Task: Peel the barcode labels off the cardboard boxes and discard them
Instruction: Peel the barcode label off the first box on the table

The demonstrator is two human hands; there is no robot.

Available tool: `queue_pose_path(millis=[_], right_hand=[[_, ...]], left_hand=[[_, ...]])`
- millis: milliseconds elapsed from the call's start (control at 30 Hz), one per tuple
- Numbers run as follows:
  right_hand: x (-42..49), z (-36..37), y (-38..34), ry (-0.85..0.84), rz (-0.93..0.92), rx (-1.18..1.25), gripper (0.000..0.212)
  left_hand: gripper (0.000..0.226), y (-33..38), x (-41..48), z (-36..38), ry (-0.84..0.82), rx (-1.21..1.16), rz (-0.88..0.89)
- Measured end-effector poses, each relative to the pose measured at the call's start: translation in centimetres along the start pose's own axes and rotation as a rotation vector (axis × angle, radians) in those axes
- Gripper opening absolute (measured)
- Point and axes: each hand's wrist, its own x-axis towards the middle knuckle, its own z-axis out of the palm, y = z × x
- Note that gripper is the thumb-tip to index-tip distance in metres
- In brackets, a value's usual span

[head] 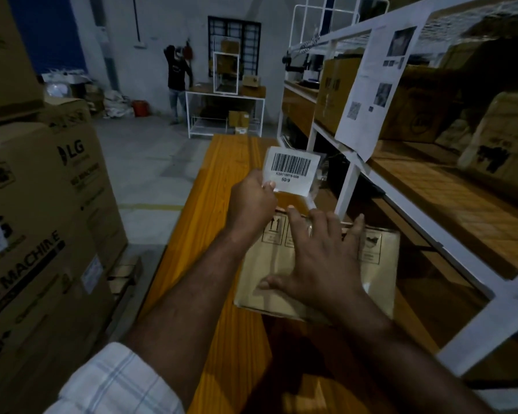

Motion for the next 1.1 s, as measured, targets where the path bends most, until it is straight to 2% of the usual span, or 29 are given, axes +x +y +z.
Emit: queue_pose_path(millis=[67, 167, 233, 333, 433, 533, 600, 667, 733, 800, 867, 933, 1000, 1100], right_hand=[[-0.1, 1.9, -0.1, 0.090, 0.016, 0.026, 0.094], [-1.8, 6.5, -1.2, 0.157, 0.000, 0.139, 0.035], [-3.4, 9.3, -2.6, 0.138, -0.061, 0.178, 0.021], [-4.7, 11.2, -3.9, 0.132, -0.134, 0.188, 0.026], [-4.1, 10.9, -3.5, 0.154, -0.133, 0.223, 0.022], [-3.2, 10.0, -2.5, 0.103, -0.105, 0.398, 0.022], [-2.6, 9.0, -1.6, 0.103, 0.084, 0.715, 0.015], [-1.9, 7.9, -0.7, 0.213, 0.348, 1.009, 0.009], [-1.0, 7.0, 0.3, 0.209, 0.480, 1.207, 0.027], [-0.2, 5.9, 0.6, 0.051, 0.436, 1.378, 0.037], [0.1, 5.4, 0.1, -0.060, 0.286, 1.394, 0.023], [-0.1, 4.9, -1.1, -0.086, 0.181, 1.420, 0.003], [-0.5, 4.7, -2.5, -0.122, 0.103, 1.435, 0.008], [-1.7, 4.7, -5.5, -0.266, -0.009, 1.414, 0.011]], left_hand=[[0.018, -0.9, -0.5, 0.6, -0.001, 0.012, -0.020], [0.017, -3.6, -2.3, 1.6, 0.023, -0.017, -0.092], [0.018, -5.9, -3.4, 1.7, 0.006, 0.003, -0.144], [0.016, -8.6, -4.6, 1.0, -0.009, 0.039, -0.232], [0.015, -9.3, -4.8, 0.2, -0.045, -0.042, -0.244], [0.015, -9.1, -5.3, -0.5, -0.152, -0.154, -0.225], [0.020, -8.8, -6.3, -1.4, -0.212, -0.239, -0.217], [0.024, -8.4, -7.4, -2.7, -0.250, -0.317, -0.254], [0.025, -7.8, -8.6, -4.1, -0.308, -0.371, -0.298], [0.026, -7.0, -9.8, -5.4, -0.387, -0.360, -0.318], [0.026, -6.5, -11.0, -6.6, -0.414, -0.347, -0.352], [0.025, -6.3, -12.4, -7.9, -0.378, -0.364, -0.424], [0.024, -6.9, -13.9, -9.6, -0.327, -0.358, -0.539], [0.026, -8.9, -17.1, -12.9, -0.202, -0.350, -0.730]])
